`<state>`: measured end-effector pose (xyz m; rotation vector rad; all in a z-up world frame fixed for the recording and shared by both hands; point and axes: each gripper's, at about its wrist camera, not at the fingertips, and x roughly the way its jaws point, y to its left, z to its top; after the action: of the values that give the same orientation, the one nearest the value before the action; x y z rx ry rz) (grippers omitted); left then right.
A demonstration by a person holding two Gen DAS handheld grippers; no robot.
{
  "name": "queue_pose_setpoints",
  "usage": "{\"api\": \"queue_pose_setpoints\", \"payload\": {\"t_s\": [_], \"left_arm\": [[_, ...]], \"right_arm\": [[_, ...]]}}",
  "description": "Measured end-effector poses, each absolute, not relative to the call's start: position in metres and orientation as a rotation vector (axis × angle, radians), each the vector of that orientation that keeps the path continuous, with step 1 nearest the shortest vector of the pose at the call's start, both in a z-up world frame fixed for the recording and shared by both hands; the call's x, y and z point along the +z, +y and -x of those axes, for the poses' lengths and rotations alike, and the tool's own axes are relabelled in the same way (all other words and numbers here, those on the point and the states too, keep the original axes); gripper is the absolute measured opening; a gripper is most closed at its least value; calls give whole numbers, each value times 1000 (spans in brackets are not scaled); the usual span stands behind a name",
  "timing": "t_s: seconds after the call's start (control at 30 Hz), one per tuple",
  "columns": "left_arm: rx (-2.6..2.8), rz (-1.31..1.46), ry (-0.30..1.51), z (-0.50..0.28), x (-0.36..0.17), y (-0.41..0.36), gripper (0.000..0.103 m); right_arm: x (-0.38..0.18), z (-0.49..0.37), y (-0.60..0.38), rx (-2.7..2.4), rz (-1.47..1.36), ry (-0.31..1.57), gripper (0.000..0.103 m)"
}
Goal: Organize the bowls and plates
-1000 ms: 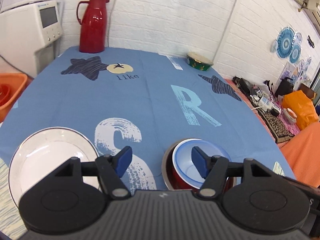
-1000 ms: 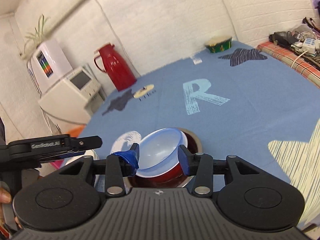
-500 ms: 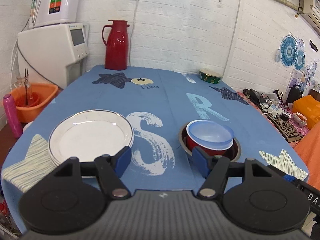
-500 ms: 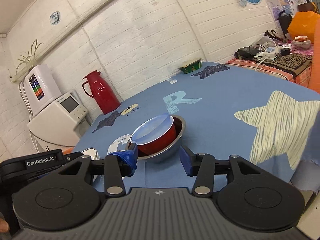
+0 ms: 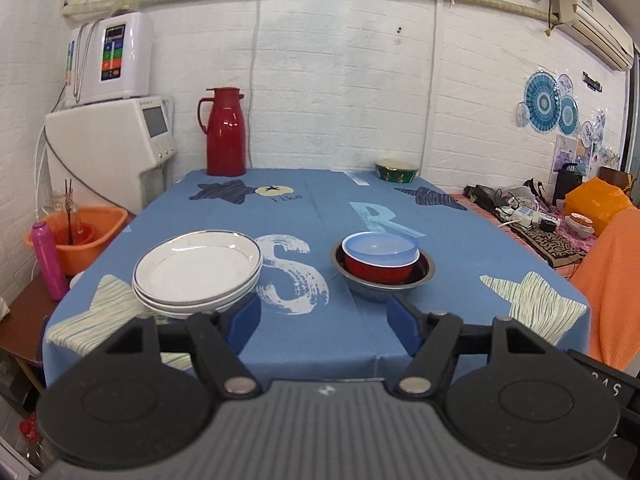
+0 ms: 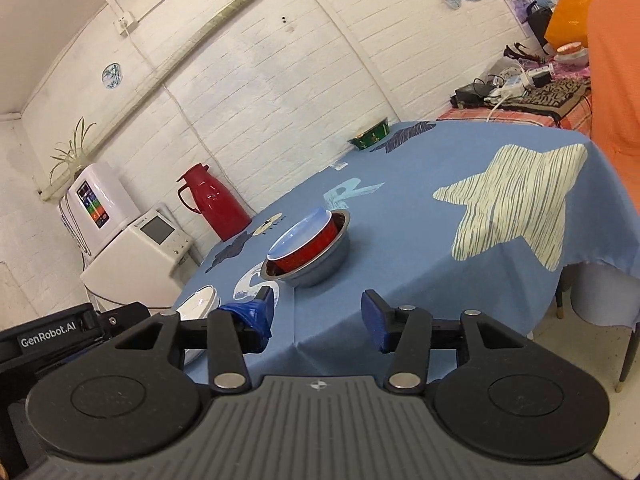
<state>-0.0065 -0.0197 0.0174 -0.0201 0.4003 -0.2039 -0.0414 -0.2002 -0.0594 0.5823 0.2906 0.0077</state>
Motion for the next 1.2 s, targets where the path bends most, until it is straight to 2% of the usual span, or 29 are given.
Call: {"api": "queue_pose_setpoints", "payload": {"t_s": [0.7, 1.2], "left_arm": [[-230, 31, 548, -4, -17, -25, 71], [-212, -46, 550, 2, -24, -39, 71]], "right_arm": [[-67, 42, -168, -122, -367, 358, 38], [-69, 45, -166, -164, -345, 346, 40]]}}
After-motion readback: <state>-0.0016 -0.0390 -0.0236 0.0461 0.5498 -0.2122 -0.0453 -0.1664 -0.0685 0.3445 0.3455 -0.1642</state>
